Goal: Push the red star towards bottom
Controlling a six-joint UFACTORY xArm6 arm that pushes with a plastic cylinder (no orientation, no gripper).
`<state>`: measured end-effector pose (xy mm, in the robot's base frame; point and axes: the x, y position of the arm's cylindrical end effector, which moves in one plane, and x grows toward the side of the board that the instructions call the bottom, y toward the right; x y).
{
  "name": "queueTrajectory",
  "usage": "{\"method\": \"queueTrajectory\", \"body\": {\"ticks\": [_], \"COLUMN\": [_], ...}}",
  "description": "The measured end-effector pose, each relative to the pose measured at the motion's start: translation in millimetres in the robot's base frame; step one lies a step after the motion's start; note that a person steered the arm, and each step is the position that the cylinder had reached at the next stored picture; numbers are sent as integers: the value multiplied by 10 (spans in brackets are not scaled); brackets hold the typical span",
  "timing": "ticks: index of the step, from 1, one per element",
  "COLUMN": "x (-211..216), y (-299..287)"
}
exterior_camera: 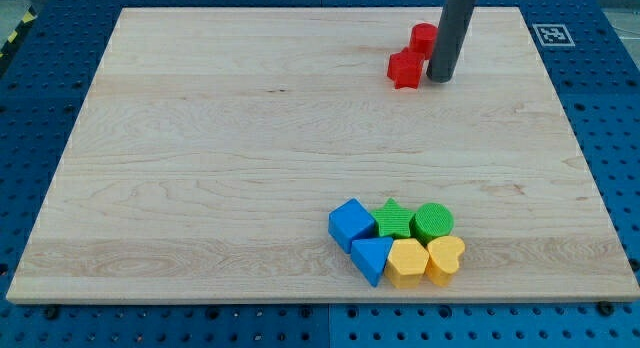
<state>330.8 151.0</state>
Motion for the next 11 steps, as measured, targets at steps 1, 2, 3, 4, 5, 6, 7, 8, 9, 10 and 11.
{"method": "queueTrajectory", "body": {"ticks": [1, 2, 3, 4, 5, 6, 7, 8, 9, 10, 11], "x": [-224, -244, 108, 610, 566, 208, -82, -24, 445, 980, 1127], "y": [-223, -504, -559, -437, -429, -429, -602, -871, -862, -788, -788]}}
